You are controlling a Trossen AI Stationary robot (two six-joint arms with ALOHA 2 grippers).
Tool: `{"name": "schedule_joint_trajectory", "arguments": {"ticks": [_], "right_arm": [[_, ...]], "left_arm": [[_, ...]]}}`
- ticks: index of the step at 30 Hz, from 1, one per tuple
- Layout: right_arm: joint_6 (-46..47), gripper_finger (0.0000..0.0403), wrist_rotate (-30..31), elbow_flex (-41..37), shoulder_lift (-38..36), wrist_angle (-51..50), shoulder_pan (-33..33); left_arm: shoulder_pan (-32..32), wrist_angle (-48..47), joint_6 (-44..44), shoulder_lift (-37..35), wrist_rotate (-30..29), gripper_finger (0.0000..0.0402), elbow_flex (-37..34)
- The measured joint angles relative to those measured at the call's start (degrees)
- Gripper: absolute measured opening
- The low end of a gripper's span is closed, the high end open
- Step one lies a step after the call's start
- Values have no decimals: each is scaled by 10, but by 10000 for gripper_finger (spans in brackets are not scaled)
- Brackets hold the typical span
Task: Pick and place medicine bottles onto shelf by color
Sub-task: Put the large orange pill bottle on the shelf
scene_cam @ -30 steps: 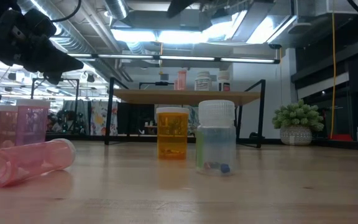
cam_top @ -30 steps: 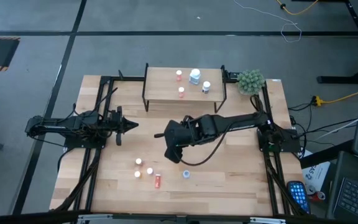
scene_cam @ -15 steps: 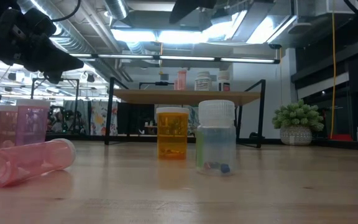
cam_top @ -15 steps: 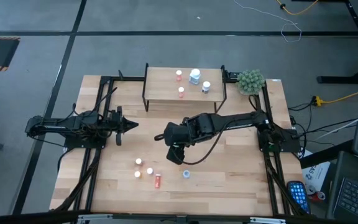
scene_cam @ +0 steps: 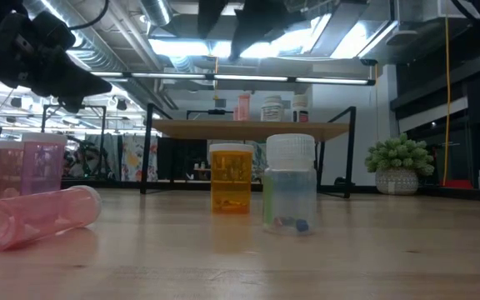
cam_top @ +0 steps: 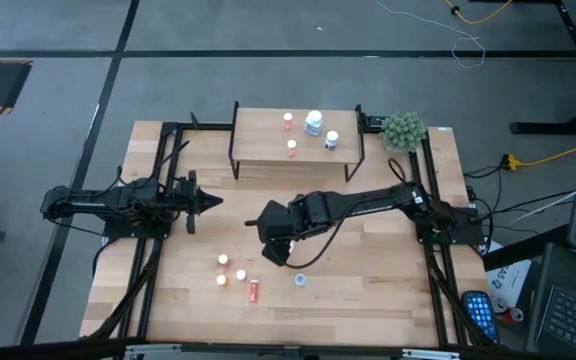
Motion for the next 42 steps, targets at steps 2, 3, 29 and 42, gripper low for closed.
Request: {"name": "schedule_joint_trajectory", "arguments": {"ticks": [2, 3, 29, 42], "right_arm": [[0, 288, 0, 0, 7, -5, 5], [0, 288, 3, 0, 10, -5, 7], [175, 287, 55, 0, 100, -48, 28], [191, 287, 30, -1, 151, -34, 28]], "left_arm": [[0, 0, 0, 0, 0, 0, 0], [0, 0, 0, 0, 0, 0, 0], [0, 0, 0, 0, 4, 0, 0], [0, 0, 0, 0, 4, 0, 0]]}}
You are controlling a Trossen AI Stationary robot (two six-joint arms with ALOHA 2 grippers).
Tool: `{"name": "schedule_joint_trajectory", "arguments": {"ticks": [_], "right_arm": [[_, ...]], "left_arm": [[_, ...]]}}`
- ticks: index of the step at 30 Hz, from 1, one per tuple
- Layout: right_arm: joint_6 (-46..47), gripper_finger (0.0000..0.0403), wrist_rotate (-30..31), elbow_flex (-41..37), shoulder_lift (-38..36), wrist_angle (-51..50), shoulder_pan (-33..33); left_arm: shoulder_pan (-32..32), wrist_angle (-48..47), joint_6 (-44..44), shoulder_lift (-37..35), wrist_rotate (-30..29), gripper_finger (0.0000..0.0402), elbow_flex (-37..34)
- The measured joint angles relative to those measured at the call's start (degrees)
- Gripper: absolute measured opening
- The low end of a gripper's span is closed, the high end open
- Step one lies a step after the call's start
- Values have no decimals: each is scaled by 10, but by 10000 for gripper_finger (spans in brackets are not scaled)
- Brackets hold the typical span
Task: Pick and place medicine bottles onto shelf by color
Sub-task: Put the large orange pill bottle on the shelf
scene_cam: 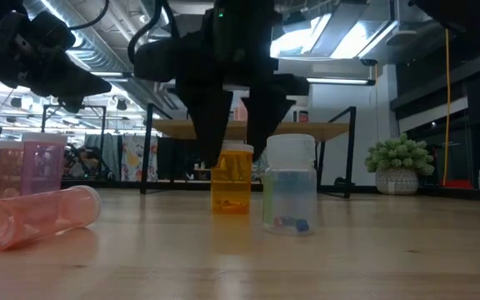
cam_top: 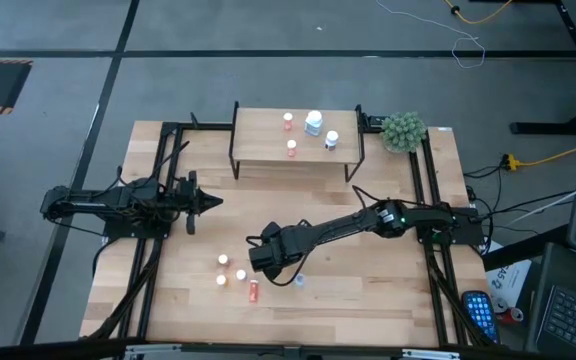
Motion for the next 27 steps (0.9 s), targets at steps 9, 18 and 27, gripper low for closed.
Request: {"name": "schedule_joint_trajectory", "arguments": {"ticks": [9, 18, 27], "right_arm": [[2, 251, 0, 1, 1, 8, 0], [-2, 215, 1, 1, 1, 9, -7], [-71, 210, -4, 15, -8, 14, -29]], "left_arm": [[0, 0, 0, 0, 0, 0, 0], [0, -1, 0, 0, 0, 0, 0], [0, -1, 0, 0, 0, 0, 0]]}}
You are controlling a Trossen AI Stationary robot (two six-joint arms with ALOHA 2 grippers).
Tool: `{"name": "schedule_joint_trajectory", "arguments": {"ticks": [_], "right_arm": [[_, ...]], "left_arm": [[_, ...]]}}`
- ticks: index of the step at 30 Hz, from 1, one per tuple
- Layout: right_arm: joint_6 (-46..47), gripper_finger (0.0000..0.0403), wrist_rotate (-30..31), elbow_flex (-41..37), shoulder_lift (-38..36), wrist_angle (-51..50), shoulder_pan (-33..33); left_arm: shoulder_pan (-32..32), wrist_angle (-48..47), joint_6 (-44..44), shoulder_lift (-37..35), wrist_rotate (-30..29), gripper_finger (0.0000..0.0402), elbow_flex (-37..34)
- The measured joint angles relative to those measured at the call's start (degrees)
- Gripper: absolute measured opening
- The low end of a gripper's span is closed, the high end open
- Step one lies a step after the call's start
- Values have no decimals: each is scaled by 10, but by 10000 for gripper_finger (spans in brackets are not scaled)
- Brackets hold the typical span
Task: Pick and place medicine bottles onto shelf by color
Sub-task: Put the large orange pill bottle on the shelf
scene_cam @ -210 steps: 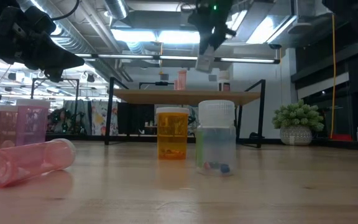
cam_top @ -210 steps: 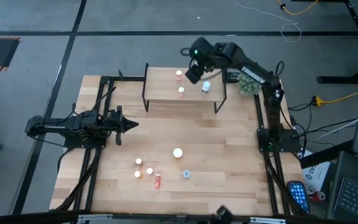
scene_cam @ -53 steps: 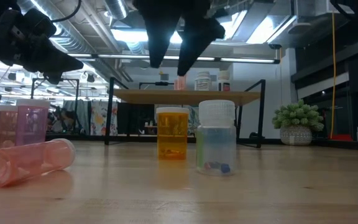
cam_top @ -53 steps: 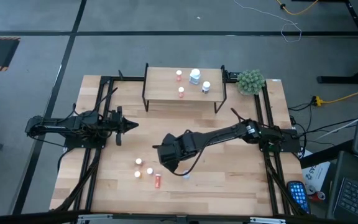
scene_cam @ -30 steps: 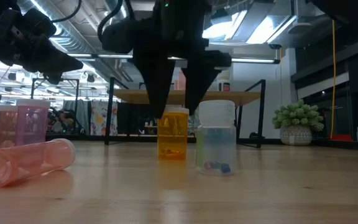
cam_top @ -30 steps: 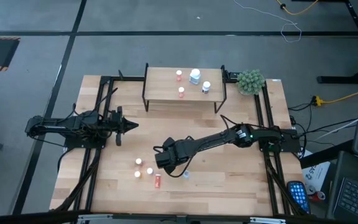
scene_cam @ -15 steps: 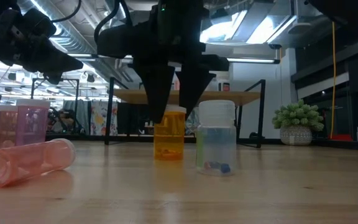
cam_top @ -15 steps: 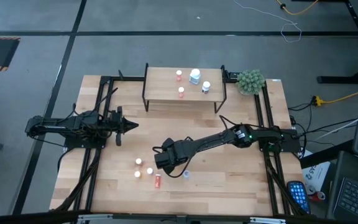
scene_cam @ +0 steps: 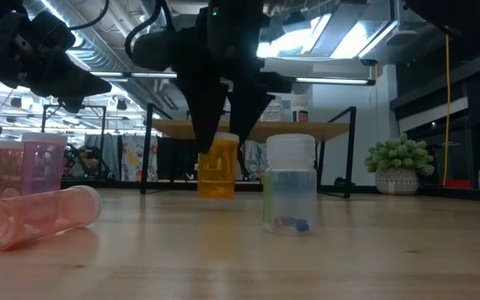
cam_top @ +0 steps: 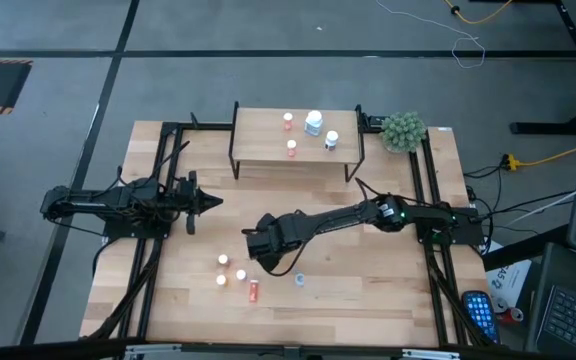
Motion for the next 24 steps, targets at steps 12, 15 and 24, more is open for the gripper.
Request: {"name": "schedule_joint_trajectory", "arguments": {"ticks": [12, 15, 24], "right_arm": [[-110, 214, -11, 0, -119, 21, -71], [-153, 213, -13, 0, -160, 53, -91], [-237, 215, 84, 1, -291, 86, -170]], "left_arm": [[0, 0, 0, 0, 0, 0, 0], [0, 0, 3, 0, 0, 0, 0], [0, 0, 4, 0, 0, 0, 0]]}}
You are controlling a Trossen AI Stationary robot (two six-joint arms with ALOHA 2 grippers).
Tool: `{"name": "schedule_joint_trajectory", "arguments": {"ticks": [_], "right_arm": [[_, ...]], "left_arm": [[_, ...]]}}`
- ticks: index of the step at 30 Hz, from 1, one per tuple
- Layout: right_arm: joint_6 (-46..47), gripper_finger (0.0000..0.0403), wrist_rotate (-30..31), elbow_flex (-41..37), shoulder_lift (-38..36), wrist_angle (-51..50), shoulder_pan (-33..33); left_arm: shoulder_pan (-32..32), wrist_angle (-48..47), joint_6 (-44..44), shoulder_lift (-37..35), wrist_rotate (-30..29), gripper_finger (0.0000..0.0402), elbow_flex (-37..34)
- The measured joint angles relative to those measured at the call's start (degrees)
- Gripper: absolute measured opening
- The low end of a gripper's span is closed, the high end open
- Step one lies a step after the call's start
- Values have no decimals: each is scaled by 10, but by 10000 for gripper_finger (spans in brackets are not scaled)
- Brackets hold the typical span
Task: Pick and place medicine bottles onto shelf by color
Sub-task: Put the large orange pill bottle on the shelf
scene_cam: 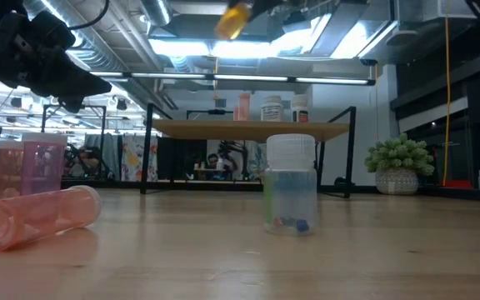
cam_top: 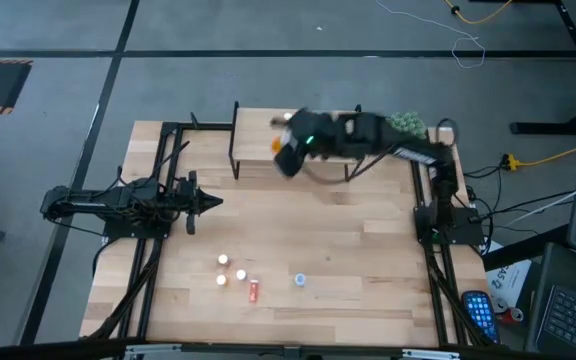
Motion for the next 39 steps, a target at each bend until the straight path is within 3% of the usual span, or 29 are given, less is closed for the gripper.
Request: {"name": "schedule_joint_trajectory", "arguments": {"ticks": [8, 14, 22, 27, 39], "right_arm": [[23, 215, 63, 0, -59, -108, -111], [52, 215, 54, -15, -53, -206, -193], [37, 215, 21, -88, -28, -189, -257], [19, 215, -19, -132, -29, -123, -275], [14, 216, -41, -218, -26, -116, -296]], "left_arm": [[0, 0, 0, 0, -1, 0, 0], [0, 0, 0, 0, -2, 0, 0], [0, 1, 0, 0, -2, 0, 0], [0, 0, 0, 0, -3, 0, 0], [0, 0, 0, 0, -3, 0, 0]]}}
